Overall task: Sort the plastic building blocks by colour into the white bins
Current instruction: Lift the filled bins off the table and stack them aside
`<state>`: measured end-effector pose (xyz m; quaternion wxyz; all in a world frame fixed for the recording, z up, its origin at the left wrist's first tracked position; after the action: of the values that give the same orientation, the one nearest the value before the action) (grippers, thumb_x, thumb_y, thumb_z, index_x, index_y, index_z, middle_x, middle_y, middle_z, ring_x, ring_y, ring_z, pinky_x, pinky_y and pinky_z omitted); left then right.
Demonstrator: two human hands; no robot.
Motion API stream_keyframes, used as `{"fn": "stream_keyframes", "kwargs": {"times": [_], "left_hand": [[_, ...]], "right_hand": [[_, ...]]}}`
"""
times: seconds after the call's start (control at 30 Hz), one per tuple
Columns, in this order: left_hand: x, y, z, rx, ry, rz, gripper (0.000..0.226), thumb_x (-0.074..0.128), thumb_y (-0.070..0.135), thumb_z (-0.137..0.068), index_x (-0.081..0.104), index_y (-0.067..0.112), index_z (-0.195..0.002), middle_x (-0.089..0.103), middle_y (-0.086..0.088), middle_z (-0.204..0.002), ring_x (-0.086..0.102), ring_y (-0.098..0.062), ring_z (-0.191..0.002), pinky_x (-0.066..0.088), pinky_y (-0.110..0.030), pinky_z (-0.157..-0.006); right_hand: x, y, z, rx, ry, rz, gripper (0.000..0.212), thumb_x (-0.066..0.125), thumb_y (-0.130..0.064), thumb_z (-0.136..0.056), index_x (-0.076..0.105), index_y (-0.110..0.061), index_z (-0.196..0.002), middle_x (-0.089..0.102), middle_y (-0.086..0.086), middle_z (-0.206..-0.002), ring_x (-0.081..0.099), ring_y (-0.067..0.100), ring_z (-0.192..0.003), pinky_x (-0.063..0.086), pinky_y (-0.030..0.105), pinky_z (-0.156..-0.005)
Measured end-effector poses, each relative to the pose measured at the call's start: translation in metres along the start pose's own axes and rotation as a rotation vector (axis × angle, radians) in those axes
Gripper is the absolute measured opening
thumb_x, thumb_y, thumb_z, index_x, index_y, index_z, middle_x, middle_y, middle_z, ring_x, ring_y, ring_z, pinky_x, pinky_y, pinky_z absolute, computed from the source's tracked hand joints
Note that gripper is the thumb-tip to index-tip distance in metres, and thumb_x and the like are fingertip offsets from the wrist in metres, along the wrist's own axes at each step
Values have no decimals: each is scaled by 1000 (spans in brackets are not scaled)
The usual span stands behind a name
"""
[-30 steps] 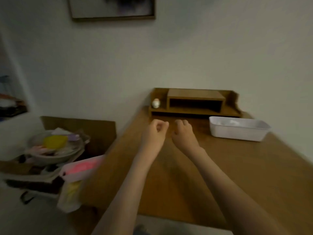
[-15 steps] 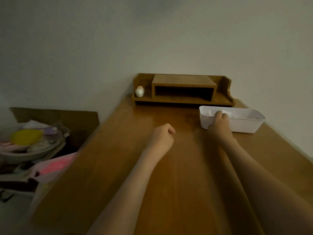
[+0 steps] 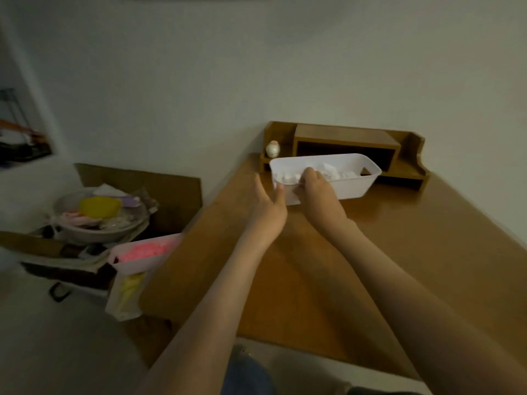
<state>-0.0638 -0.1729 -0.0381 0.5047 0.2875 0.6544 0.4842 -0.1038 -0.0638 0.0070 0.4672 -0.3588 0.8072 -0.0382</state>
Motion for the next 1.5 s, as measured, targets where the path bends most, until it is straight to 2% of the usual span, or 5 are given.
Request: {"fn": "stream_keyframes", "kwargs": {"times": [0.27, 0.83, 1.1, 1.3, 1.5], "left_hand": [[-137, -87, 24, -139, 392, 377, 46, 26, 46, -99, 18, 38, -143, 56, -1, -114, 58, -25, -100, 52, -50, -88], [-350, -307, 99, -341, 1098, 560, 50, 28, 39, -102, 24, 12, -143, 41, -18, -140, 48, -37, -121, 44, -52, -98], [-278, -387, 32, -442, 720, 641, 48, 28, 47, -100, 28, 23, -143, 49, -4, -127, 59, -26, -100, 54, -30, -57], [-230, -427, -18, -589, 563, 618, 47, 31, 31, -104, 24, 14, -147, 37, -19, -145, 45, -39, -127, 50, -33, -76], [-206, -431, -51, -537, 513, 823, 46, 33, 39, -102, 25, 28, -145, 47, -6, -122, 55, -22, -98, 50, -31, -69]], "right_hand": [[85, -181, 18, -312, -152, -172, 18, 52, -15, -92, 48, -2, -105, 59, 14, -106, 59, 23, -89, 46, 27, -71], [292, -361, 117, -363, -687, -537, 27, 46, -8, -93, 45, -10, -120, 56, 11, -117, 56, 24, -103, 44, 30, -85], [388, -238, 124, -69, -741, -431, 12, 45, -19, -97, 53, -11, -102, 53, 3, -108, 47, 10, -94, 38, 20, -83], [429, -171, 114, 44, -765, -454, 30, 41, -7, -96, 56, -5, -122, 52, 12, -122, 47, 22, -116, 31, 20, -98], [458, -136, 103, 52, -713, -467, 37, 43, 4, -90, 57, -7, -122, 52, 9, -122, 45, 22, -120, 30, 32, -111]]}}
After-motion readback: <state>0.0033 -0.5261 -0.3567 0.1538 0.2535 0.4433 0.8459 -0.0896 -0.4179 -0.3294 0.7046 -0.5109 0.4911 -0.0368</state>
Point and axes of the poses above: each hand's wrist, its own z-axis away from the middle knuckle, its own x-axis out of the palm, y = z × x, the point moved 8 cm from there along -z, towards the middle knuckle
